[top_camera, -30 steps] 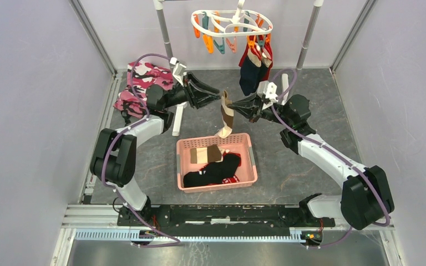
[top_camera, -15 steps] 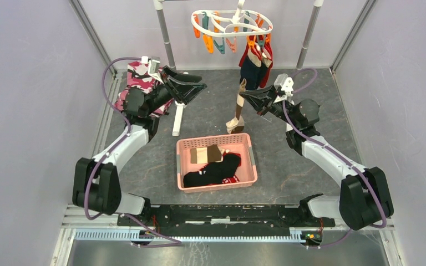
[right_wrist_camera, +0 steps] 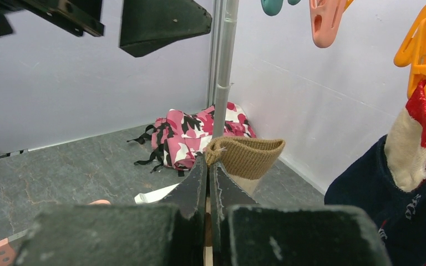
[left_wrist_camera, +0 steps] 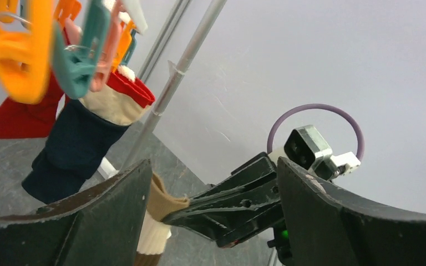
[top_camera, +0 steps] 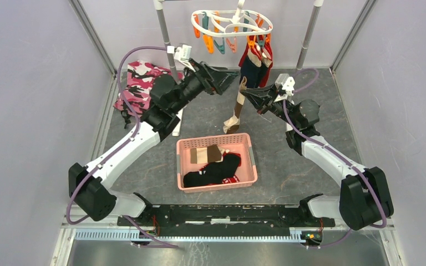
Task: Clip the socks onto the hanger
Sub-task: Open the clamp at the hanger.
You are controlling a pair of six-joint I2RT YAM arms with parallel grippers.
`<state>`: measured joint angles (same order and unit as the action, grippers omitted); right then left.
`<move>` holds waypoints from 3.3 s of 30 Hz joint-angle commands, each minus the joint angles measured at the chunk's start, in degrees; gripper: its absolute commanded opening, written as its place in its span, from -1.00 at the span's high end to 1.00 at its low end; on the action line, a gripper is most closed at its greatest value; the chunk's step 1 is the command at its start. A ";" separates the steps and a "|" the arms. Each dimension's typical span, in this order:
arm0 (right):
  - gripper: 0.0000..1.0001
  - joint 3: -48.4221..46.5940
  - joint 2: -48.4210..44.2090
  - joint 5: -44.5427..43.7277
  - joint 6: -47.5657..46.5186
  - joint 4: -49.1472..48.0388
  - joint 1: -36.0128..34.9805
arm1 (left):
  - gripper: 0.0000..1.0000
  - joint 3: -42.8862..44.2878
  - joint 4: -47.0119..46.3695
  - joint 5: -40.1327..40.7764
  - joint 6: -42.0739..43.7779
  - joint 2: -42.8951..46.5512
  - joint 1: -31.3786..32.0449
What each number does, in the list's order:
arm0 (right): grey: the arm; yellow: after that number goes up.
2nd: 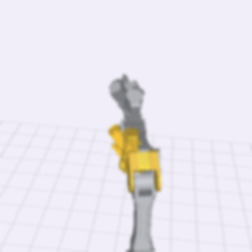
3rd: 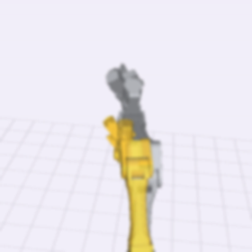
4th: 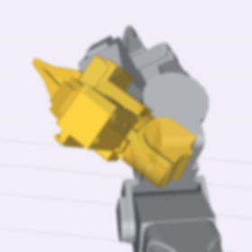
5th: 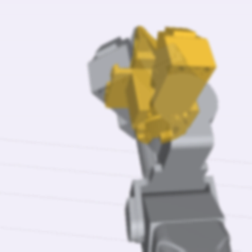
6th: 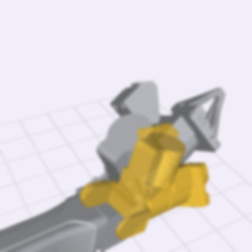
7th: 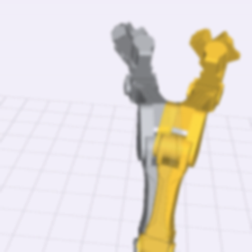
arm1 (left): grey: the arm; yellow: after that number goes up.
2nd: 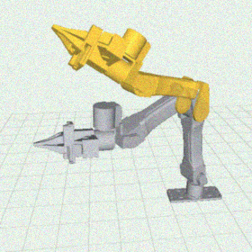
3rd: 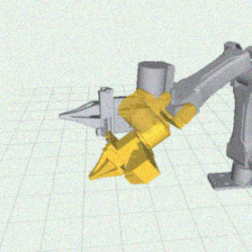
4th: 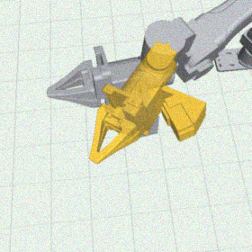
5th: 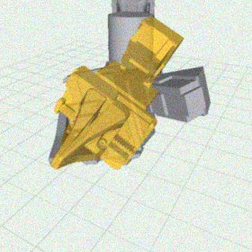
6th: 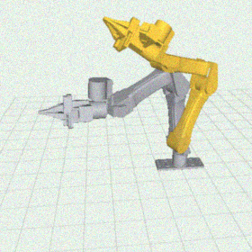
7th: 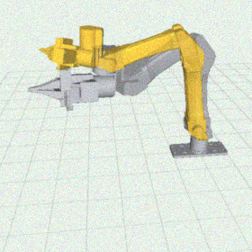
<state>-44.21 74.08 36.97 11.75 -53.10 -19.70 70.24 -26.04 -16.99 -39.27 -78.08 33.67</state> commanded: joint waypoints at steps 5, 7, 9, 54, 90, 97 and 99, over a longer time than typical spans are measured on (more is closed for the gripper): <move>1.00 0.16 -1.74 -2.13 0.28 -2.28 0.29 | -0.54 13.96 19.48 24.71 7.15 -3.37 5.94; 1.00 0.13 -1.84 -2.32 0.23 -2.14 0.30 | -0.47 17.94 22.31 27.47 7.59 -5.91 6.50; 1.00 0.08 -1.96 -2.41 0.05 -1.97 0.28 | -0.43 22.25 25.32 29.34 7.93 -8.64 6.96; 1.00 0.05 -2.54 -4.50 -1.09 0.11 0.29 | -0.37 35.40 27.71 42.06 16.77 -18.79 8.78; 1.00 -1.53 -1.97 -9.11 -2.75 2.90 0.28 | -0.23 39.26 36.40 32.61 5.83 -13.43 7.73; 1.00 -1.52 -2.18 -9.16 -3.12 3.35 0.31 | -0.18 42.28 35.64 34.02 7.45 -17.94 7.73; 1.00 -1.50 -2.19 -9.26 -3.22 3.31 0.33 | -0.19 42.72 35.60 34.66 8.23 -18.67 7.73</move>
<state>-44.12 73.06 29.23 8.91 -48.93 -19.59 110.04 11.62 16.38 -31.94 -95.15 41.54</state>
